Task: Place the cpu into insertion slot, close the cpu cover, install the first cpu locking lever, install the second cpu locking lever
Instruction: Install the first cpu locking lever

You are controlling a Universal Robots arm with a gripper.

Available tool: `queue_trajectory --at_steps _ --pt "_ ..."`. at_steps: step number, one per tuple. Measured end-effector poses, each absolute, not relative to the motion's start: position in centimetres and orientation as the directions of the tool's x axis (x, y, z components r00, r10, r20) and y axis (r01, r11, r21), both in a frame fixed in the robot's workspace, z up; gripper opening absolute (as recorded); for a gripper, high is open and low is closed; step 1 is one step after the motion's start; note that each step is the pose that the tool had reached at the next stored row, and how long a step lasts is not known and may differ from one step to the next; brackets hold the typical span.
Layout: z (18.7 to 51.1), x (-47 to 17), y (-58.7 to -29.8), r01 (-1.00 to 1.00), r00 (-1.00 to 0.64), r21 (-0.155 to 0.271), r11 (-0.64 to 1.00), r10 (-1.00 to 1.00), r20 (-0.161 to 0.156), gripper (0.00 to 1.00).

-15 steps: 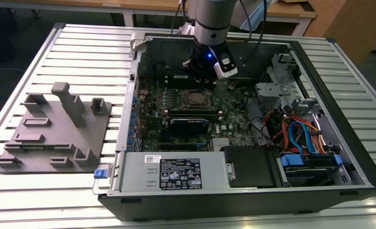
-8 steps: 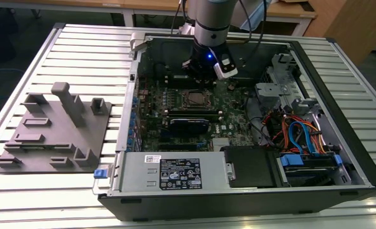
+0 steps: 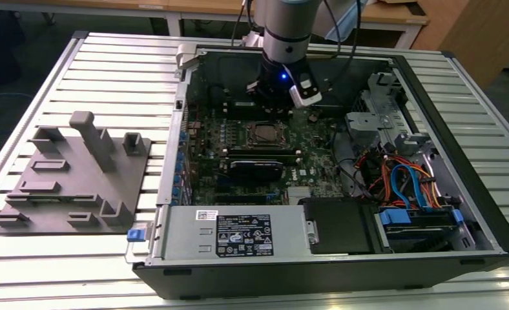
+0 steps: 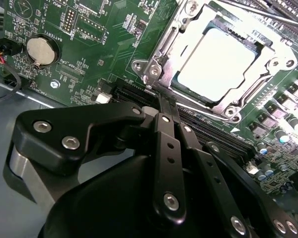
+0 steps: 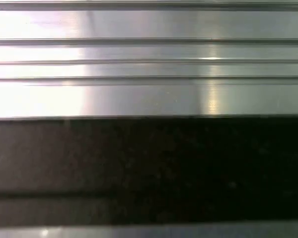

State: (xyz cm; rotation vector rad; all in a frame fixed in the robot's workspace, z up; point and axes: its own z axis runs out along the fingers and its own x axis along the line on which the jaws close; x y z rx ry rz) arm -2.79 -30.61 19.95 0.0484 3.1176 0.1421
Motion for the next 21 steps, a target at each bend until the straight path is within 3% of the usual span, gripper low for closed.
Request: queue_trajectory --at_steps 21 --pt "19.6 -2.68 -30.9 0.029 -0.999 0.09 0.995 0.031 -0.019 0.1"
